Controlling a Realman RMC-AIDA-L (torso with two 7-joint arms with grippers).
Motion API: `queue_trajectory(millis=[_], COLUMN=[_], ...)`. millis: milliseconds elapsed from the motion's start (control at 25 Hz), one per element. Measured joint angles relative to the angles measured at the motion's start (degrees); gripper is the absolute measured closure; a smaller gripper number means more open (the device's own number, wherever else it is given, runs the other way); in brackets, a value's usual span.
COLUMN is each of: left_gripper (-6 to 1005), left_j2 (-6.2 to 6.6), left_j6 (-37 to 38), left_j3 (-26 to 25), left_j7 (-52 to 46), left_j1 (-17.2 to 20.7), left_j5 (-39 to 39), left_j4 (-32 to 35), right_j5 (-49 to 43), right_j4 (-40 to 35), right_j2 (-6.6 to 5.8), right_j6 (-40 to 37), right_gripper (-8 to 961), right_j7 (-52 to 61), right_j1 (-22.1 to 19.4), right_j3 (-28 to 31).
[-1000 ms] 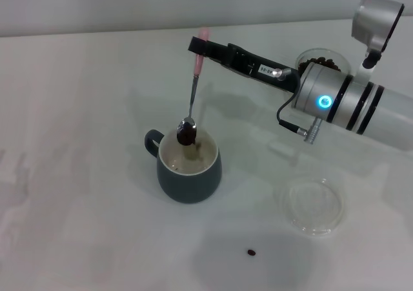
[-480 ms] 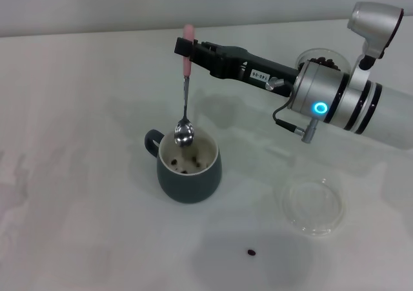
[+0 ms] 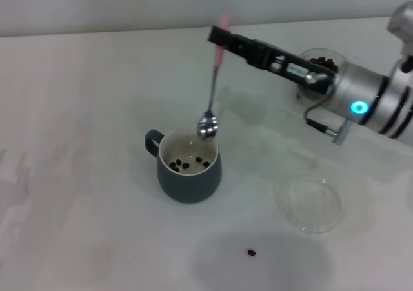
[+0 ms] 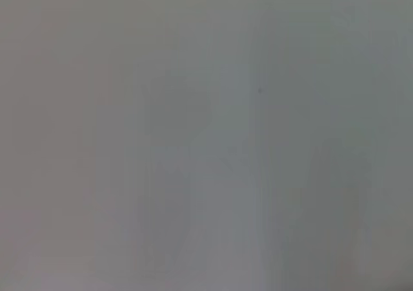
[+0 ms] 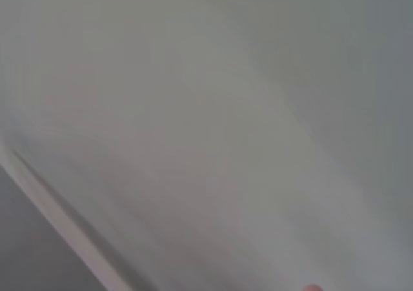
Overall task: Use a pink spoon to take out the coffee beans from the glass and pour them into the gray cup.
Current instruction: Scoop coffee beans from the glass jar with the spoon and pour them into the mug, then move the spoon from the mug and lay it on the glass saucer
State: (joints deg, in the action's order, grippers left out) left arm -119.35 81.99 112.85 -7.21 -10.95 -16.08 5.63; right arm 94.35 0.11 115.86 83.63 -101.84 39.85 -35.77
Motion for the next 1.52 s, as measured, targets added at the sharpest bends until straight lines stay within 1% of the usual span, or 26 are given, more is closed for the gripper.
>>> queue_trajectory(millis=[160,280,520,560,920,1240,1520], left_gripper=[630,630,630,630,630,630,630], left_j2=[0.02,0.07,0.15,0.22,0.33,0.43,0.44], left_j6=[0.0,0.0,0.0,0.0,-0.25,-0.6,-1.08], left_j3=[0.01,0.0,-0.24,-0.27,-0.35,-0.35,-0.36], left_j7=[0.04,0.18,0.28,0.3,0.4,0.52,0.53], left_j1=[-0.07,-0.11,-0.29,-0.54,-1.0,-1.09,-1.15], left_j5=[-0.05,-0.19,-0.4,-0.4,-0.45,-0.45,-0.45], left_j4=[0.0,0.0,0.0,0.0,0.0,-0.01,0.0], right_j5=[0.1,0.14,-0.36,-0.53,-1.48,-2.59,-2.61], right_j4=[-4.12,-8.22,-13.62,-14.77,-15.79,-15.84,-15.85], right_j2=[-0.27,-0.42,-0.89,-0.94,-1.08,-1.12,-1.52], right_j6=[1.1,1.98,4.31,4.73,5.74,4.48,2.23], right_gripper=[807,807,807,807,807,807,807], right_j7=[2.99,5.05,5.84,5.85,5.01,2.5,1.74], right_j1=[-4.18,-8.23,-14.28,-15.8,-19.19,-21.28,-22.41], right_j3=[-0.02,-0.31,-0.92,-1.53,-4.22,-4.39,-4.3])
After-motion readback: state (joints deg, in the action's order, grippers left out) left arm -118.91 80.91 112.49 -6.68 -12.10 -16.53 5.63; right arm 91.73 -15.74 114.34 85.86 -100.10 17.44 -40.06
